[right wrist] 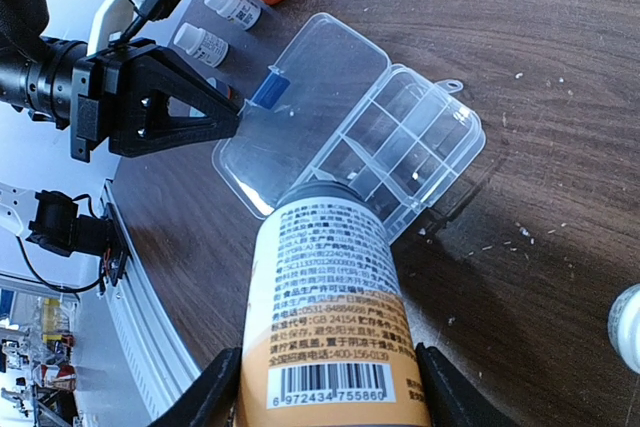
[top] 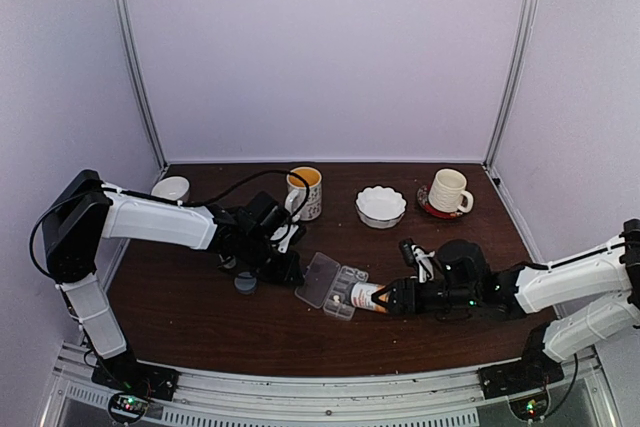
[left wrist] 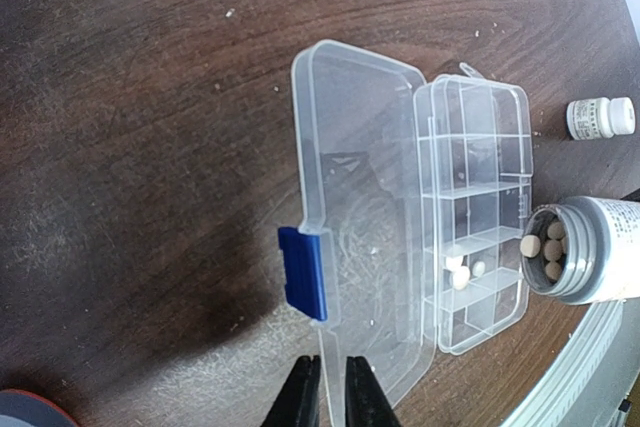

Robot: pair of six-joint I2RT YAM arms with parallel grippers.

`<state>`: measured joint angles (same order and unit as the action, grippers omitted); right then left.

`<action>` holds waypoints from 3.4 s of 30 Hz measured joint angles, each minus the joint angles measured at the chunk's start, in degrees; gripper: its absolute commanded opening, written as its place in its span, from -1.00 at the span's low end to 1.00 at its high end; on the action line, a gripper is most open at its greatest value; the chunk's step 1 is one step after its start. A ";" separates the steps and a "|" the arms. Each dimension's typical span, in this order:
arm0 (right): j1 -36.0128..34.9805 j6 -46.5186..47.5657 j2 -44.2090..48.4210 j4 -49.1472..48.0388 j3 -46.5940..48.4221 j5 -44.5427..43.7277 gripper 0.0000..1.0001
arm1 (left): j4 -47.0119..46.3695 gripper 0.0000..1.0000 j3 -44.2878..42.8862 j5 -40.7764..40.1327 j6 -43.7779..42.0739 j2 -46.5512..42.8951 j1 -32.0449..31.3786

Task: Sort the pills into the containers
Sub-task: Pour the pill into the compartment of the pill container.

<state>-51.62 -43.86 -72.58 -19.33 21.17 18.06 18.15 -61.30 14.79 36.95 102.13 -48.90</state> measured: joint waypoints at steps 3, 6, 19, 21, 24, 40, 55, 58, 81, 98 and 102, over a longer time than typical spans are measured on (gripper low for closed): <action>0.00 0.20 0.31 0.63 0.13 0.00 -1.00 | 0.00 -0.74 0.00 0.00 0.00 0.00 0.00; 0.00 0.20 0.52 1.22 0.57 0.04 -1.00 | 0.00 -0.74 0.00 0.00 0.00 0.00 0.00; 0.00 -0.55 -1.01 -1.22 0.74 0.68 -1.00 | 0.00 -0.75 0.00 0.00 -0.02 0.00 0.00; 0.00 -0.79 -3.54 -3.37 0.50 1.42 -1.00 | 0.04 -0.75 0.00 -0.04 -0.02 0.00 0.00; 0.00 -0.94 -3.26 -3.54 0.48 1.40 -1.00 | 0.04 -0.74 0.00 -0.02 -0.02 0.00 0.00; 0.00 -0.92 2.10 -0.20 1.03 1.14 -1.00 | 0.04 -0.75 0.00 0.02 -0.02 0.00 0.00; 0.00 -1.51 -2.89 -4.74 -0.96 1.81 -1.00 | 0.13 -0.75 0.00 0.02 -0.04 0.00 0.00; 0.00 -1.27 -2.27 -4.15 -0.94 1.60 -1.00 | 0.15 -0.75 0.00 0.02 -0.07 0.00 0.00; 0.00 -0.50 -1.36 -0.48 0.50 0.98 -1.00 | 0.70 -0.75 -0.37 0.09 -0.42 0.00 0.00; 0.00 0.04 1.66 2.69 0.42 0.04 -1.00 | 1.25 -0.76 -0.87 0.26 -0.44 0.11 0.00; 0.00 0.07 4.59 3.04 1.01 0.11 -1.00 | 1.27 -0.76 -0.87 0.26 -0.44 0.11 0.00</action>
<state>-51.62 -43.79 -67.99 -16.29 22.17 18.17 19.42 -62.17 15.05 36.51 102.24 -48.90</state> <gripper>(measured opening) 0.549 0.121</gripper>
